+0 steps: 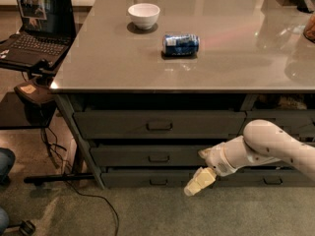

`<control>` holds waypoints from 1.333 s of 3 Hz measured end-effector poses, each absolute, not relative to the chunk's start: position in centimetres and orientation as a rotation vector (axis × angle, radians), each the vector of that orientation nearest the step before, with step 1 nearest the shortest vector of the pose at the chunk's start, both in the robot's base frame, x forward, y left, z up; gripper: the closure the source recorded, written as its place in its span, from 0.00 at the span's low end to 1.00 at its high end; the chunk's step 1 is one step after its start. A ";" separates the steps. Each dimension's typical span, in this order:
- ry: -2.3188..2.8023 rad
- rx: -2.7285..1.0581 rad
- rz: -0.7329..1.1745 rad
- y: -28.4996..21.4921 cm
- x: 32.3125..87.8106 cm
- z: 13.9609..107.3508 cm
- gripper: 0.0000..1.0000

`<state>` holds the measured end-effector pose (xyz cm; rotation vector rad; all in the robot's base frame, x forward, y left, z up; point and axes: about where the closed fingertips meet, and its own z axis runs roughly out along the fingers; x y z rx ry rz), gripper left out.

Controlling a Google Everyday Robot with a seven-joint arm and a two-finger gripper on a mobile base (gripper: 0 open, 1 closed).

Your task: Open bottom drawer

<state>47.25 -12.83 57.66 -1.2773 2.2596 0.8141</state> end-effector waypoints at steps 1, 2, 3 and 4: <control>2.209 -1.427 0.624 -12.7 47.5 57.8 0.00; 2.059 -1.767 0.266 -12.7 49.5 60.5 0.00; 2.006 -1.861 0.165 -12.8 50.5 60.9 0.00; 2.093 -1.743 0.199 -15.3 50.3 56.5 0.00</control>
Offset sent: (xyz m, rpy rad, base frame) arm 0.0501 -0.0108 0.0689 -0.7558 -0.5150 0.6733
